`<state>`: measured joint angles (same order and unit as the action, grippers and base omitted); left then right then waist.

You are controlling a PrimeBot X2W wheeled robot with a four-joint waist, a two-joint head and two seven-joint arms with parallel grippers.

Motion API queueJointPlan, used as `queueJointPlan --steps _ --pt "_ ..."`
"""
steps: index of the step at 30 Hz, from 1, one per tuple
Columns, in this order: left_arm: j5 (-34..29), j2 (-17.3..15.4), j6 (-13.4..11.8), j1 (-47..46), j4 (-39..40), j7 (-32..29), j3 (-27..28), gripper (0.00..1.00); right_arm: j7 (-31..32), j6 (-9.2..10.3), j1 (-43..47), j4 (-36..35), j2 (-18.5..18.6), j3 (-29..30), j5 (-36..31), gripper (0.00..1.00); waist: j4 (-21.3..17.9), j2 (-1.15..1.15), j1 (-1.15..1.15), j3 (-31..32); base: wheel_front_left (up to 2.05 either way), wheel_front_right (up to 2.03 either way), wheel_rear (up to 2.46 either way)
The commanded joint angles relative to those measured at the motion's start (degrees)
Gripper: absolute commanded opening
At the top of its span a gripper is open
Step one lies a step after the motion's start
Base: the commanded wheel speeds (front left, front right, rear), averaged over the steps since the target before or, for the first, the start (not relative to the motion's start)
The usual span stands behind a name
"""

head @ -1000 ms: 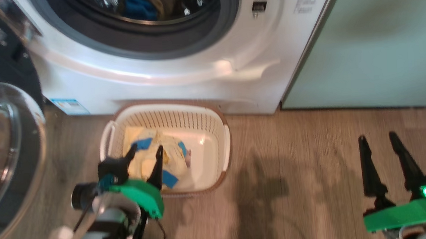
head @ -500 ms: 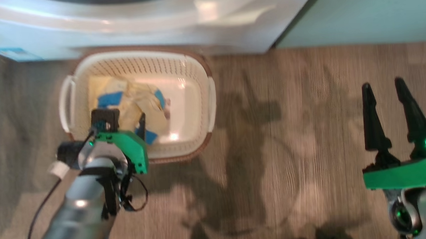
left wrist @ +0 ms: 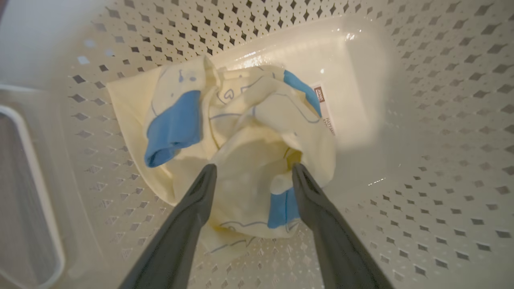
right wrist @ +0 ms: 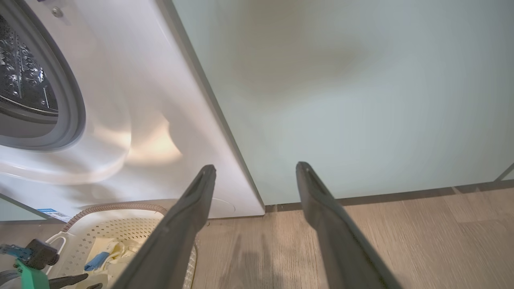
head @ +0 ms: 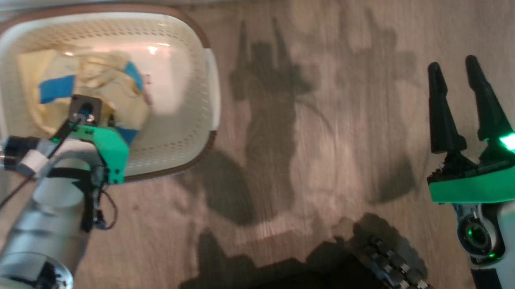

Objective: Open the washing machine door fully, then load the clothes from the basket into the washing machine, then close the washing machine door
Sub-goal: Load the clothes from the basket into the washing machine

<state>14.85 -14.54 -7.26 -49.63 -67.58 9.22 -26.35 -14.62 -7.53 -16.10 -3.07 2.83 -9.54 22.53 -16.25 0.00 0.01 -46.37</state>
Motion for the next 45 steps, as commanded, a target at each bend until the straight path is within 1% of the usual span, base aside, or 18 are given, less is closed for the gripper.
queueJointPlan --steps 1,7,15,16,17,18,20,27,34,35,39,42,45 --pt "-0.59 -2.82 -0.54 -0.03 -0.13 -0.17 0.64 1.00 -0.38 0.04 0.52 -1.78 0.06 -1.32 0.87 1.00 -2.87 0.00 -0.01 -2.90 0.00 0.00 0.00" --pt "-1.00 -5.47 -0.36 -2.59 -2.21 -2.62 -0.05 1.00 -0.38 0.04 -0.40 -1.53 0.06 -2.69 3.83 1.00 -5.45 0.00 -0.01 -5.40 0.00 0.00 0.00" --pt "0.60 -6.97 -0.16 -5.87 -3.55 -5.40 0.84 1.00 -0.38 0.04 -1.35 -1.49 0.05 -4.57 5.81 1.00 -7.63 0.00 -0.01 -7.68 0.00 0.00 0.00" --pt "0.75 -7.05 -0.02 -6.16 -3.68 -5.67 0.86 0.97 -0.38 0.04 -1.43 -1.44 0.05 -4.71 5.92 1.00 -7.79 0.00 -0.01 -7.79 0.00 0.00 0.00" --pt "0.85 -7.11 0.27 -6.37 -3.80 -5.97 0.79 0.33 -0.38 0.04 -1.48 -1.41 0.05 -4.83 6.01 1.00 -7.93 0.00 -0.01 -7.87 0.00 0.00 0.00" --pt "1.11 -7.10 0.65 -6.55 -3.92 -6.29 0.87 0.00 -0.38 0.04 -1.52 -1.37 0.05 -4.88 6.09 1.00 -8.01 0.00 -0.01 -7.95 0.00 0.00 0.00" --pt "1.61 -6.97 1.16 -6.87 -4.13 -6.75 1.01 0.00 -0.38 0.04 -1.62 -1.22 0.05 -4.86 6.22 1.00 -8.09 0.00 -0.01 -8.05 0.00 0.00 0.00" --pt "2.92 -5.68 1.80 -6.70 -4.53 -6.69 1.30 0.00 -0.38 0.04 -1.63 -0.90 0.05 -4.19 5.96 1.00 -7.46 0.00 -0.01 -7.46 0.00 0.00 0.00" --pt "4.09 -3.23 2.21 -6.14 -3.58 -2.18 1.42 0.00 -0.38 0.04 -1.08 -0.57 0.05 -2.52 4.32 1.00 -4.90 0.00 -0.01 -5.33 0.00 0.00 0.00" --pt "4.56 -2.47 2.31 -5.65 -3.05 -0.38 1.59 0.00 -0.38 0.04 -0.77 -0.52 0.05 -1.97 3.74 1.00 -4.06 0.00 -0.01 -4.40 0.00 0.00 0.00" --pt "5.46 -1.18 2.26 -4.25 -1.65 2.87 2.00 0.00 -0.38 0.04 0.07 -0.53 0.05 -0.64 2.56 1.00 -2.32 0.00 -0.01 -2.18 0.00 0.00 0.00" --pt "6.06 -0.31 2.02 -2.96 0.20 4.51 2.38 0.00 -0.38 0.04 0.82 -0.45 0.05 0.52 1.19 1.00 -0.88 0.00 -0.01 -0.22 0.00 0.00 0.00" --pt "6.71 0.48 1.41 -0.67 4.20 5.53 3.11 0.00 -0.38 0.04 2.10 -0.45 0.05 2.18 -0.57 1.00 1.03 0.00 -0.01 2.76 0.00 0.00 0.00"
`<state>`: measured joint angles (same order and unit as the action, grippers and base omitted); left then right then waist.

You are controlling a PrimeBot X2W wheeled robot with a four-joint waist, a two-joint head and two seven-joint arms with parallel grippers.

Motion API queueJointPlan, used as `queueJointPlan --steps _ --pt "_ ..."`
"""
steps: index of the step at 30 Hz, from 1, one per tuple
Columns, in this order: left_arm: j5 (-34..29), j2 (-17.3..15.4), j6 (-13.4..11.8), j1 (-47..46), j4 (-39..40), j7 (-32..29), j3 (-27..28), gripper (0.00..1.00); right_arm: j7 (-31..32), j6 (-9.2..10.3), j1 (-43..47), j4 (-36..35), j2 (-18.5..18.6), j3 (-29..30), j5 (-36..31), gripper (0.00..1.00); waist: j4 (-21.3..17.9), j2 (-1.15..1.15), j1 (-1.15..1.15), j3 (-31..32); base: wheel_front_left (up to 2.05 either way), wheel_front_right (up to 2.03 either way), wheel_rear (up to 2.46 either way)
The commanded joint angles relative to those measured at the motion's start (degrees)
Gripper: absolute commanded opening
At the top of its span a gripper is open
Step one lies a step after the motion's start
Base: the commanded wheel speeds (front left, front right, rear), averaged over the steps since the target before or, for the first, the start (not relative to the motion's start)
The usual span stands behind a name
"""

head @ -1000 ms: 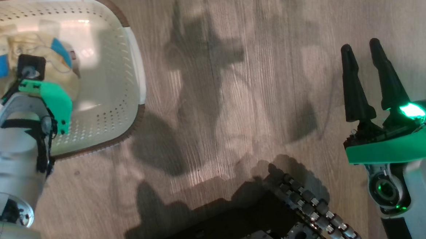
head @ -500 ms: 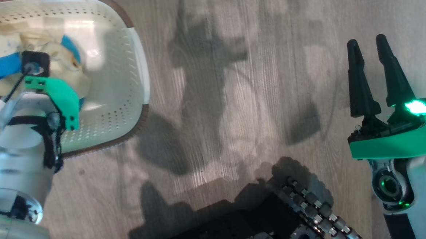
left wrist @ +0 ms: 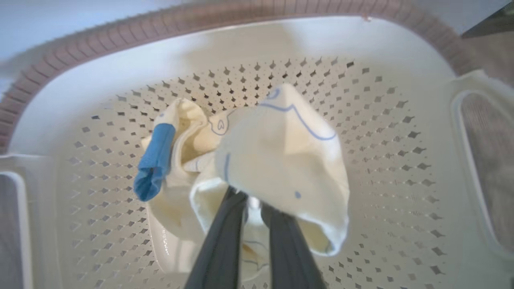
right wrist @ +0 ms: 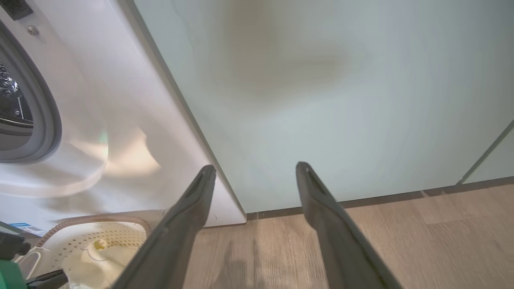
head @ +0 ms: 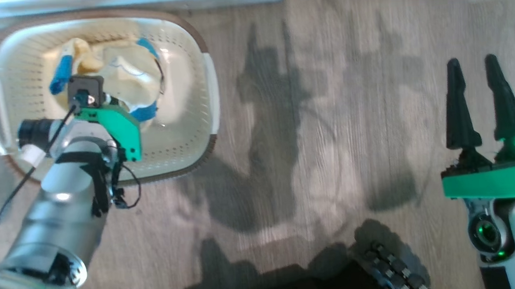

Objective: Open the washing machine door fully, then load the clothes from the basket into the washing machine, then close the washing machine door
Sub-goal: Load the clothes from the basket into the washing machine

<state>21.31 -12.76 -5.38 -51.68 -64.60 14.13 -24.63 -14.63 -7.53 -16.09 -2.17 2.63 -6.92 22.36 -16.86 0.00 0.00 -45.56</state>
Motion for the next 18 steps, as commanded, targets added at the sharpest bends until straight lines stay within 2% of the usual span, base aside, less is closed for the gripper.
queueJointPlan --steps 1,18 --pt "0.44 -1.18 -0.66 2.10 2.57 0.72 1.69 0.00 -0.37 0.04 2.45 -1.34 0.25 -0.01 -0.88 1.00 2.10 0.00 0.00 2.73 0.00 0.00 0.00" --pt "0.88 -1.61 -5.63 23.15 38.23 0.86 9.63 0.00 -0.37 0.04 9.23 -0.98 0.28 5.23 -6.69 1.00 9.06 0.00 0.00 17.53 0.00 0.00 0.00"
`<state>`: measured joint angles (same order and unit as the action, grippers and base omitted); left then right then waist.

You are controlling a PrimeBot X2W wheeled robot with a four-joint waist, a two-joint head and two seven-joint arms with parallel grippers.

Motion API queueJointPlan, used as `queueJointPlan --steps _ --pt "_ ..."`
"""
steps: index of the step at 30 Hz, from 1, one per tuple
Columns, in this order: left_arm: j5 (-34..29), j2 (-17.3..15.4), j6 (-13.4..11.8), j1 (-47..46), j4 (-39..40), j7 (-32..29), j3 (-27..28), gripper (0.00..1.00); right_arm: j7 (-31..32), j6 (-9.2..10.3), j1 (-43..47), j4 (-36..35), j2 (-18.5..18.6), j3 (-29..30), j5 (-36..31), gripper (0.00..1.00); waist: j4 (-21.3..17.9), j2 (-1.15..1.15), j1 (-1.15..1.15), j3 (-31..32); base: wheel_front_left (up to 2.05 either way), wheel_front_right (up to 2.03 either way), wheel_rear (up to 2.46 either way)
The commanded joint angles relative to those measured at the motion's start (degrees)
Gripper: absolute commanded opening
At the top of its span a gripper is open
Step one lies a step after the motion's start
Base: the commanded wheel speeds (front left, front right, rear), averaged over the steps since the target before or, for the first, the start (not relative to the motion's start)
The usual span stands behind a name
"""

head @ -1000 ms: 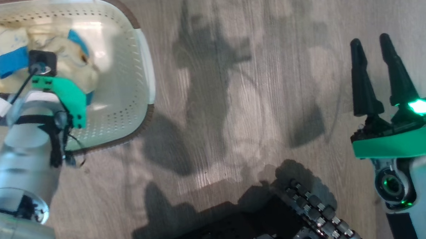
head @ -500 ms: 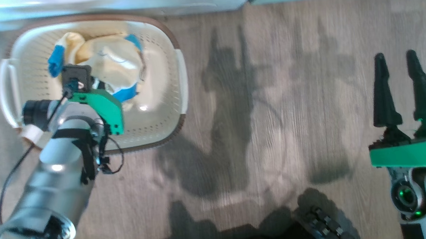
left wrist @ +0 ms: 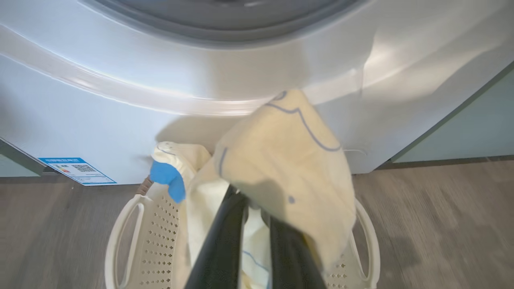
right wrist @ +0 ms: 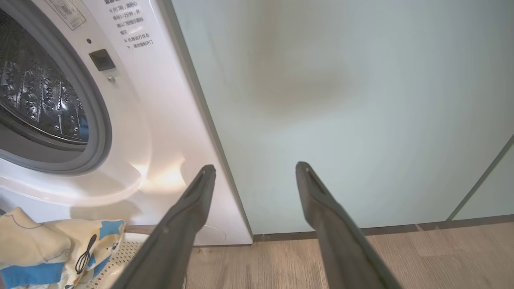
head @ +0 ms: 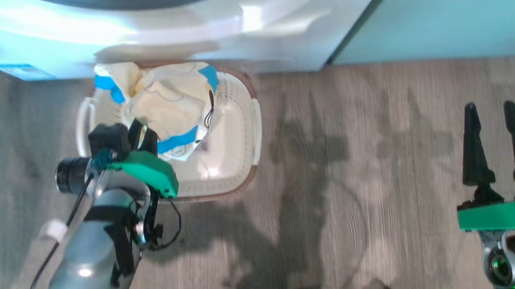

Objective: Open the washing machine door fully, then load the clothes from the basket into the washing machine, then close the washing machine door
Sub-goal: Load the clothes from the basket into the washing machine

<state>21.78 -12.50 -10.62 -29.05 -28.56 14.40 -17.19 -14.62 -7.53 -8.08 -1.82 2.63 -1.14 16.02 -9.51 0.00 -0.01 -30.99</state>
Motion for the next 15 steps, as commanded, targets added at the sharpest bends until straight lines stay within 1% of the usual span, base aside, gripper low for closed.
queueJointPlan --steps 1,5,6,11,15 --pt "0.33 -2.04 -0.83 1.79 3.78 0.59 2.57 0.00 -0.38 0.04 1.60 -1.15 0.34 -0.53 -0.51 1.00 1.87 0.00 0.01 3.87 0.00 0.00 0.00" --pt "-0.25 -2.67 -2.98 6.61 9.81 0.59 3.78 0.00 -0.38 0.04 3.17 -0.49 0.56 -0.17 -1.01 1.00 2.77 0.00 0.01 8.02 0.00 0.00 0.00" --pt "-0.25 -2.67 -2.98 6.61 9.81 0.59 3.78 0.00 -0.38 0.04 3.17 -0.49 0.56 -0.17 -1.01 1.00 2.77 0.00 0.01 8.02 0.00 0.00 0.00" --pt "-0.36 -3.82 -4.76 12.25 16.14 0.46 4.69 0.00 -0.38 0.04 5.26 0.45 0.72 -0.54 -1.56 1.00 3.33 0.00 0.01 13.11 0.00 0.00 0.00" --pt "-0.55 -4.55 -6.95 16.66 21.25 -0.36 5.39 0.00 -0.38 0.04 6.85 1.24 1.04 -0.79 -1.75 1.00 3.89 0.00 0.01 16.92 0.00 0.00 0.00"
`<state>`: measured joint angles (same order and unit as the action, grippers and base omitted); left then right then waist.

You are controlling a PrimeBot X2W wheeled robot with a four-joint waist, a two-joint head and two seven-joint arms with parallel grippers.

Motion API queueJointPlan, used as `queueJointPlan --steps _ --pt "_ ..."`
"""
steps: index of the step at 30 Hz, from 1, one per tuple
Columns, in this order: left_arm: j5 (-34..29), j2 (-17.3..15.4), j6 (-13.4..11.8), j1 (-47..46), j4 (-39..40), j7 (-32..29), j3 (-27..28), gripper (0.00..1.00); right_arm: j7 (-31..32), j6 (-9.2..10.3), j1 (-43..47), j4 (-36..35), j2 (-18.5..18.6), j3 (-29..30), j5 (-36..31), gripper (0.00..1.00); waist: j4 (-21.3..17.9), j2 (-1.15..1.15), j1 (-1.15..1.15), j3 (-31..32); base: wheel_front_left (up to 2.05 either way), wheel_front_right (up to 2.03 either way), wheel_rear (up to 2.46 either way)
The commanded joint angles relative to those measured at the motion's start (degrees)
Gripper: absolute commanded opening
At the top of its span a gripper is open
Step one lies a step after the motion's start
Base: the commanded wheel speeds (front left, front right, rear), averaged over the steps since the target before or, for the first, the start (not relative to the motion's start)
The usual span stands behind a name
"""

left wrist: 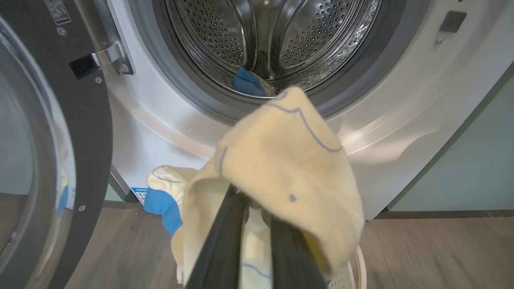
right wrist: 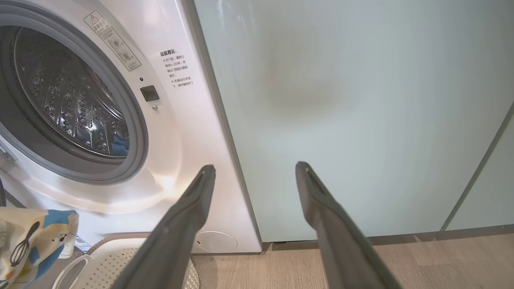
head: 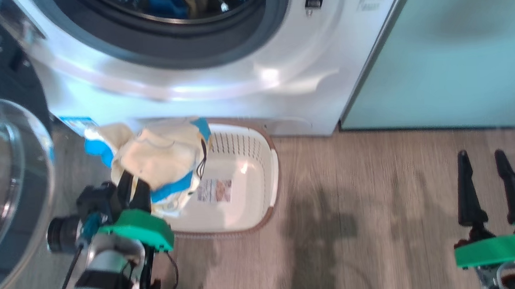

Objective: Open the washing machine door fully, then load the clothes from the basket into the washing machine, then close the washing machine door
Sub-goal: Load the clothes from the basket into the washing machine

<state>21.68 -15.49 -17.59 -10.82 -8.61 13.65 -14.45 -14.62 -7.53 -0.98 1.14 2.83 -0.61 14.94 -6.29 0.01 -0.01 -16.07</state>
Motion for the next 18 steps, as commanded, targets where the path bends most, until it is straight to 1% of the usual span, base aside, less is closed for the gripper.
queueJointPlan --steps 1,5,9,13,18 --pt "-0.42 -1.77 -0.48 -0.48 2.55 0.14 2.91 0.00 -0.38 0.04 0.16 -1.65 0.92 -1.43 -0.73 1.00 0.78 -0.01 0.01 2.87 0.00 0.00 0.00" --pt "-0.51 -2.93 -2.18 4.05 7.12 -0.90 3.77 0.00 -0.38 0.04 2.06 -1.27 0.95 -1.71 -1.13 1.00 1.03 -0.01 0.01 6.51 0.00 0.00 0.00" --pt "-0.62 -3.62 -3.30 7.90 10.64 -2.32 3.76 0.00 -0.38 0.04 4.03 -0.87 0.92 -1.76 -1.71 1.00 1.34 -0.01 0.01 9.50 0.00 0.00 0.00" --pt "-0.65 -3.96 -3.95 10.84 12.67 -3.63 3.30 0.00 -0.38 0.04 6.01 -1.09 0.85 -2.04 -2.13 1.00 1.51 -0.01 0.01 12.27 0.00 0.00 0.00" --pt "-0.62 -4.19 -4.36 12.88 14.11 -4.47 2.83 0.00 -0.38 0.04 7.83 -1.16 0.80 -2.62 -2.25 1.00 1.53 -0.01 0.01 14.29 0.00 0.00 0.00"
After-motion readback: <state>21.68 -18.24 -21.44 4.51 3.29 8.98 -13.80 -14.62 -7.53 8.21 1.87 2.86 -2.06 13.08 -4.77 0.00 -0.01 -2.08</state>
